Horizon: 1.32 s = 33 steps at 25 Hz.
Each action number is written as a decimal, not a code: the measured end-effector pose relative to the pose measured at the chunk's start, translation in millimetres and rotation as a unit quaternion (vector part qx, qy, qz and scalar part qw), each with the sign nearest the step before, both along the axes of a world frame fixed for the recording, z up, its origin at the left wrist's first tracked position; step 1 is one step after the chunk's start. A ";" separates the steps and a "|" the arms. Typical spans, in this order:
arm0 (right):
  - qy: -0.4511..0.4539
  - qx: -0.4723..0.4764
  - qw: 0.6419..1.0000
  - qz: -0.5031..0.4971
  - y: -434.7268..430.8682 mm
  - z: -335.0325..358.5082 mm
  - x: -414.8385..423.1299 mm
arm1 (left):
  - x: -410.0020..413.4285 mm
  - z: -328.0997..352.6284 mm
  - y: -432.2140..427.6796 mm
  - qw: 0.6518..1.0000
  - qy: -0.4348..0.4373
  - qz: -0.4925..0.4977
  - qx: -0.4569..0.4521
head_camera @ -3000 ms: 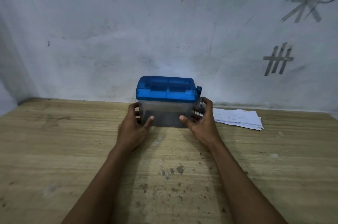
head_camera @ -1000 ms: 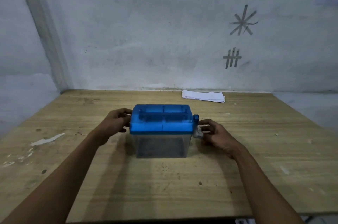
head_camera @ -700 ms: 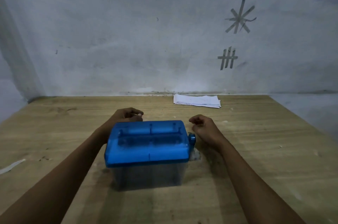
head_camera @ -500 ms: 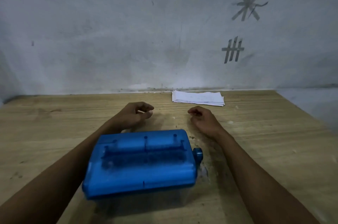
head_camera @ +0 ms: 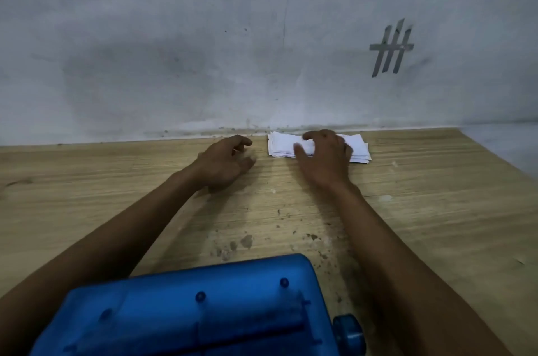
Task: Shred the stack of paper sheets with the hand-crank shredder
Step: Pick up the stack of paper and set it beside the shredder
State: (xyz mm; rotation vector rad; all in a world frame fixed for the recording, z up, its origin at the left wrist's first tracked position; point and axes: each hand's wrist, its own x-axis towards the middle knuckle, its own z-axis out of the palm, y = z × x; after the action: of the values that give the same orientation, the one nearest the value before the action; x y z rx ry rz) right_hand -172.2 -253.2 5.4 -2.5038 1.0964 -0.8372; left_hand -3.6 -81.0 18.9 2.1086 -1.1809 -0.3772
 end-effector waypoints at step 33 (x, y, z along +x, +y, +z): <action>-0.358 0.530 0.735 0.223 -19.7 83.5 -46.7 | -22.1 107.9 14.4 0.999 -0.023 -0.032 0.030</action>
State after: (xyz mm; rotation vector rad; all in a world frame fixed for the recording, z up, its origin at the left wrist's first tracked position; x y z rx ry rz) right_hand -218.9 -272.9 88.9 -1.1816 0.4117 -0.6325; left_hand -25.7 -66.7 126.8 2.1443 -1.2823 -0.3989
